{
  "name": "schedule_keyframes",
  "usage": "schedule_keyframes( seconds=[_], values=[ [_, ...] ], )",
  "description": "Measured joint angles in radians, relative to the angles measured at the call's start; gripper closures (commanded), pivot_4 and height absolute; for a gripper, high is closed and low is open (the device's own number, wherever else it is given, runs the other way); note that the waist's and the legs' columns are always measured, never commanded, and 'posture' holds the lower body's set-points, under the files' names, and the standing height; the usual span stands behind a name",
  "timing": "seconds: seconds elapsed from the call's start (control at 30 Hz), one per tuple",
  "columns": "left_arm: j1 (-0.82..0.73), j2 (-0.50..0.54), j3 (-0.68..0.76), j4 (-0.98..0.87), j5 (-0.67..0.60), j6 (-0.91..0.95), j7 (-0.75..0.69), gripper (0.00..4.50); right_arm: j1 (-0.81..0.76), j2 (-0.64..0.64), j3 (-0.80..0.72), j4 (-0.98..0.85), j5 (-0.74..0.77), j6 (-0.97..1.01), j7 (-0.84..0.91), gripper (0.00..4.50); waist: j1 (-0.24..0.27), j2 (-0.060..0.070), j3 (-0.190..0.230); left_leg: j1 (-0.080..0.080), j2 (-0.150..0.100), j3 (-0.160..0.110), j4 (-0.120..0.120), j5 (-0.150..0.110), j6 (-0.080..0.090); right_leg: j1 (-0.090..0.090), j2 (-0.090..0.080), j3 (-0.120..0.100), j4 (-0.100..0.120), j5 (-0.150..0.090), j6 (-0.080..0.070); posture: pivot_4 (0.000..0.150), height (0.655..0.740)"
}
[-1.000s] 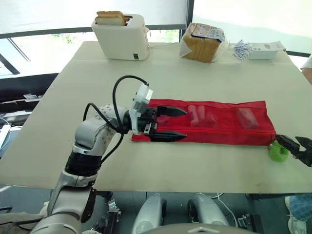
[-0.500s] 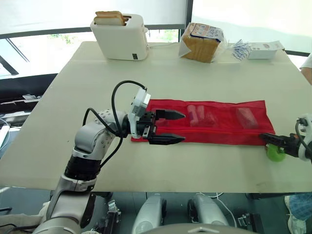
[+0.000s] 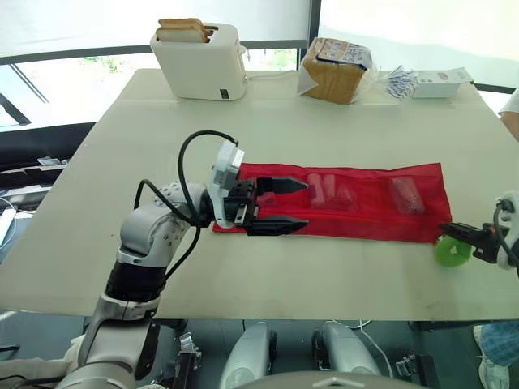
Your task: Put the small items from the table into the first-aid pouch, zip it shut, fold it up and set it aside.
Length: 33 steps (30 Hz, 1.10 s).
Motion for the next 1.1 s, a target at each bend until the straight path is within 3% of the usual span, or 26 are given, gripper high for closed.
schedule_keyframes(
  seconds=[0.33, 0.57, 0.7, 0.8, 0.87, 0.97, 1.0, 1.1],
  values=[
    [0.006, -0.023, 0.042, -0.037, 0.008, -0.016, 0.133, 0.25, 0.082, -0.081, -0.307, -0.301, 0.100, 0.163, -0.090, 4.43, 0.013, 0.001, 0.001, 0.000, 0.000, 0.000, 0.000, 0.000, 0.000, 0.000, 0.000, 0.000, 0.000, 0.000, 0.000, 0.150, 0.7400],
    [0.007, -0.003, 0.077, 0.019, 0.043, -0.057, 0.162, 0.25, -0.094, -0.097, -0.279, -0.531, 0.268, 0.338, -0.256, 4.43, -0.001, 0.001, 0.001, 0.000, 0.000, -0.001, 0.000, 0.000, -0.001, 0.000, 0.001, -0.001, 0.000, 0.000, 0.000, 0.150, 0.7400],
    [0.014, 0.008, 0.089, 0.052, 0.046, -0.067, 0.153, 0.25, -0.285, 0.108, -0.059, -0.575, 0.296, 0.381, -0.449, 4.43, -0.011, -0.003, 0.002, 0.000, 0.000, -0.001, 0.000, 0.001, -0.003, 0.000, 0.001, 0.000, 0.000, 0.000, 0.000, 0.150, 0.7400],
    [0.060, 0.023, 0.094, 0.057, 0.066, -0.096, 0.147, 0.25, -0.353, 0.315, 0.262, -0.536, 0.183, 0.385, -0.600, 4.43, -0.003, 0.000, 0.004, -0.004, 0.000, -0.001, 0.000, 0.002, -0.004, -0.004, 0.000, -0.001, 0.000, 0.000, 0.000, 0.150, 0.7400],
    [0.106, 0.034, 0.109, 0.072, 0.079, -0.105, 0.146, 0.25, -0.411, 0.428, 0.391, -0.424, 0.063, 0.303, -0.643, 4.43, -0.013, -0.002, 0.003, -0.002, 0.000, 0.001, 0.000, 0.002, -0.004, -0.004, -0.001, 0.001, -0.001, 0.000, 0.000, 0.150, 0.7400],
    [0.177, 0.055, 0.120, 0.096, 0.087, -0.104, 0.150, 0.25, -0.430, 0.560, 0.563, -0.259, -0.059, 0.164, -0.624, 3.23, -0.023, -0.001, 0.004, -0.002, 0.000, -0.001, 0.000, 0.002, -0.004, -0.004, -0.001, -0.001, 0.000, 0.000, 0.000, 0.150, 0.7400],
    [0.182, 0.059, 0.123, 0.098, 0.087, -0.102, 0.150, 0.25, -0.430, 0.562, 0.571, -0.252, -0.065, 0.151, -0.617, 3.23, -0.021, -0.001, 0.004, -0.002, 0.000, -0.001, 0.000, 0.002, -0.004, -0.004, -0.001, -0.001, 0.000, 0.000, 0.000, 0.150, 0.7400],
    [0.239, 0.098, 0.165, 0.096, 0.081, -0.078, 0.155, 0.25, -0.423, 0.566, 0.584, -0.261, -0.071, 0.093, -0.534, 1.85, -0.023, -0.001, 0.004, -0.003, 0.000, -0.001, 0.000, 0.002, -0.004, -0.004, -0.001, -0.001, -0.001, 0.000, 0.000, 0.150, 0.7400]
  ],
)
